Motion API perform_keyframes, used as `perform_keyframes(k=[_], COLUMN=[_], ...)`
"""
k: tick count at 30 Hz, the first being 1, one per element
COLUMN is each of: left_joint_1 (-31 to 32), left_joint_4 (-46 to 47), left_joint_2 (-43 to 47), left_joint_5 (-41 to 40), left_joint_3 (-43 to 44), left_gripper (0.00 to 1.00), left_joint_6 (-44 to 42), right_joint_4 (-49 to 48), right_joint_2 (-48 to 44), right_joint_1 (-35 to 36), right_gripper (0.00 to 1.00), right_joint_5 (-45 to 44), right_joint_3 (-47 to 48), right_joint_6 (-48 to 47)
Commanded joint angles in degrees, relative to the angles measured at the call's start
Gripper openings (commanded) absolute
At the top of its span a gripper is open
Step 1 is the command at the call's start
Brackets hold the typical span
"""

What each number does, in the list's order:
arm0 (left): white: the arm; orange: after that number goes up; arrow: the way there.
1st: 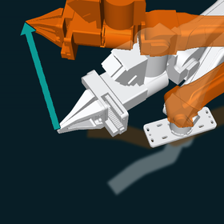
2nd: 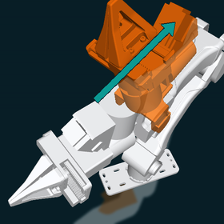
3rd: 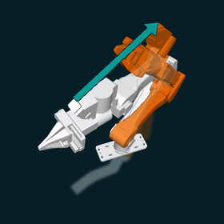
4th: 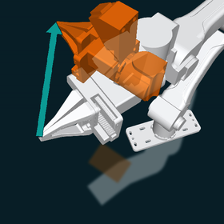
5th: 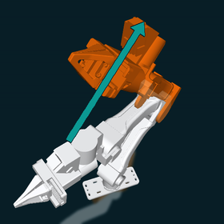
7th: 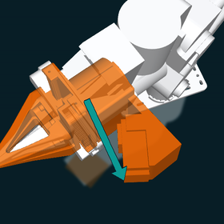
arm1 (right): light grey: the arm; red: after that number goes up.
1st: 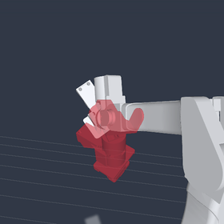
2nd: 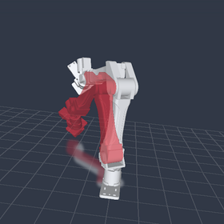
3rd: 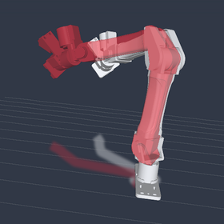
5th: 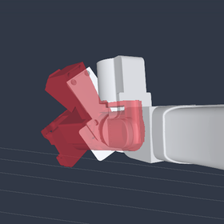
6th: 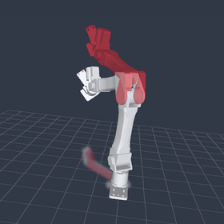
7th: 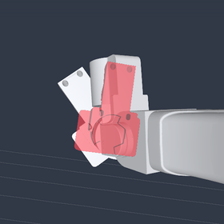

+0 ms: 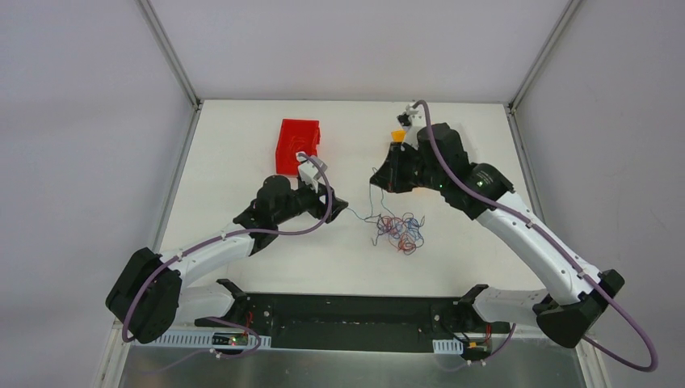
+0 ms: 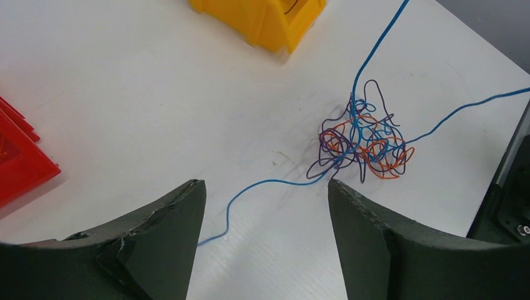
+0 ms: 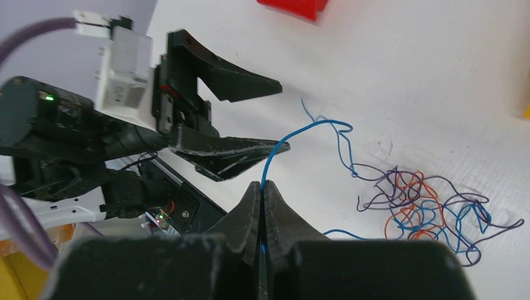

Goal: Untangle the cables

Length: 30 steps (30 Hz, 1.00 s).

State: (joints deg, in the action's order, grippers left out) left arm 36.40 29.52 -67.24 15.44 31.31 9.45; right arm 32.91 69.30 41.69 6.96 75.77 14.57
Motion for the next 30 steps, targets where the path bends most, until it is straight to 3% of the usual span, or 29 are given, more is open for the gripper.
perform_keyframes(k=[1, 6, 18, 30], left_joint_1=[0.4, 0.5, 0.4, 0.4], left_joint_4=[4.6, 6.1, 7.9, 7.8], left_joint_2=[0.8, -0.2, -0.3, -2.3], left_joint_5=[3.5, 5.2, 5.0, 5.1], left_joint_3=[-0.1, -0.2, -1.2, -0.4], left_gripper=[0.74, 0.76, 0.80, 0.80], left_joint_6=[-0.3, 0.9, 0.9, 1.6], right_joint_4=[-0.7, -1.8, -7.1, -4.4], right_joint_2=[-0.6, 1.2, 3.9, 6.9], right_joint_1=[0.2, 0.2, 0.2, -2.5], right_gripper=[0.00, 0.00, 0.00, 0.00], right_joint_5=[2.0, 4.6, 7.3, -10.5], right_joint_3=[7.8, 15.4, 15.5, 34.3], right_joint_6=[0.5, 1.5, 5.0, -2.8])
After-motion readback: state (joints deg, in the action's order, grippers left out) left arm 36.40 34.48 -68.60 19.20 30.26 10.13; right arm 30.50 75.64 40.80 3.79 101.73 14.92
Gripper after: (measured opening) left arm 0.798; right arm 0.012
